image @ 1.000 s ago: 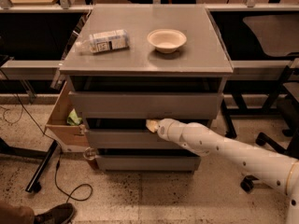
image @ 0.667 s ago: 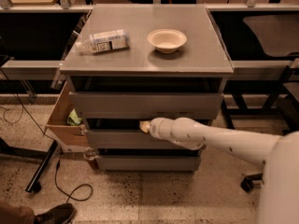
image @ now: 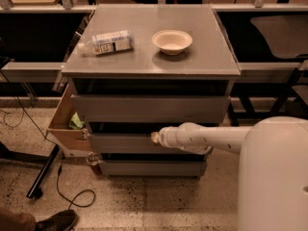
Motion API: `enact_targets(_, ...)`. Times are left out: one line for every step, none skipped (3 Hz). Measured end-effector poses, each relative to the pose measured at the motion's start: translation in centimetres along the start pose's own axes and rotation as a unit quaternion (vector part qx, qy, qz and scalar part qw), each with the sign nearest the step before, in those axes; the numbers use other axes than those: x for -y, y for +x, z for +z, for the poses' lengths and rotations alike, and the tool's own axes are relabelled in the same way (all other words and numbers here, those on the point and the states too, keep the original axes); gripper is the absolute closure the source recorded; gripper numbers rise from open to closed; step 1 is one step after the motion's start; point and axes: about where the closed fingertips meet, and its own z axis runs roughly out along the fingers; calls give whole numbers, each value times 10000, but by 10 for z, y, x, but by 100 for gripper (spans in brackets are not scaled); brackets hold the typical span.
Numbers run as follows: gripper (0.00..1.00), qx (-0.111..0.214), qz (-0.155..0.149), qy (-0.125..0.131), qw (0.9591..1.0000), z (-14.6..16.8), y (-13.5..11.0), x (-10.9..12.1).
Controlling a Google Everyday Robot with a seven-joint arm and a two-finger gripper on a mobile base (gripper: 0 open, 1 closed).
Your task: Open middle drawer
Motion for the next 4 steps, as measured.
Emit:
enact_targets(100, 84, 138, 169, 9997, -1, 8, 15)
enact_targets(100, 506, 221, 267, 9981, -13, 2, 20)
enact_targets(100, 929, 285, 275, 9949, -23, -9, 19)
enact_targets(100, 1118, 373, 322, 9925, -20, -16, 21)
